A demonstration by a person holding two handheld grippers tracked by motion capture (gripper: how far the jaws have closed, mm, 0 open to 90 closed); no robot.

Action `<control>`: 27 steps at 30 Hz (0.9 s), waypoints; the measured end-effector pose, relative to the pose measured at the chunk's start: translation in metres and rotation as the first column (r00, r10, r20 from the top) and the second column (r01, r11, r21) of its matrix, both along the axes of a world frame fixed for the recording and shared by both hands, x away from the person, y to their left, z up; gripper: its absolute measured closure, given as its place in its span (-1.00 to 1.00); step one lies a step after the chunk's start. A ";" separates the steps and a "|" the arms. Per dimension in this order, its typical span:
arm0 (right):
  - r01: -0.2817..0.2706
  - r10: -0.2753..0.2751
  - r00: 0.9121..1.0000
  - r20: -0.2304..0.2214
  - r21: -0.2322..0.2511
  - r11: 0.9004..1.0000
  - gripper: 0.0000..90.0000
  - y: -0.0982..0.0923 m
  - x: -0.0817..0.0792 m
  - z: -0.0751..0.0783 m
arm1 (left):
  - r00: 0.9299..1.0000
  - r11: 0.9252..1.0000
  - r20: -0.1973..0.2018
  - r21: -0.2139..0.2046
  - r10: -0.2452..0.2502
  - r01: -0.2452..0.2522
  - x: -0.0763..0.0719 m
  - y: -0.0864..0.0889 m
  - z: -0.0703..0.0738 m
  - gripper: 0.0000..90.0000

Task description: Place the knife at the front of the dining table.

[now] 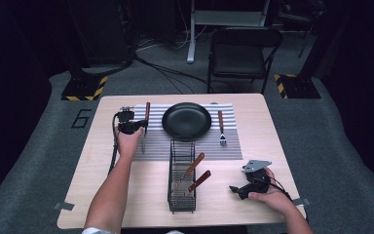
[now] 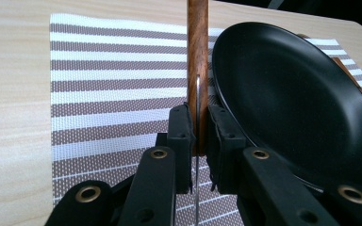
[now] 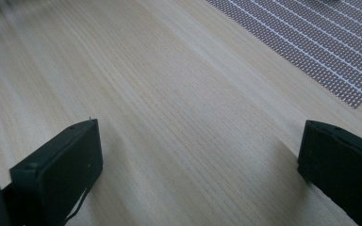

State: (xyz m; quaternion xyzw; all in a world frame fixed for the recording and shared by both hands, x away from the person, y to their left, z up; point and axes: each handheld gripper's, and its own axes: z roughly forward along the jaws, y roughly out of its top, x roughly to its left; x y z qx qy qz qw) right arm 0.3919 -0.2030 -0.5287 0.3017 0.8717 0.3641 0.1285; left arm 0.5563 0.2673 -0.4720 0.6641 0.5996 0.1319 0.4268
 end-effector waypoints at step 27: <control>0.000 0.000 1.000 0.000 0.000 1.000 -1.00 0.000 0.000 0.000 | 0.994 0.996 -0.060 -0.015 0.087 -0.088 0.018 -0.007 -0.033 0.79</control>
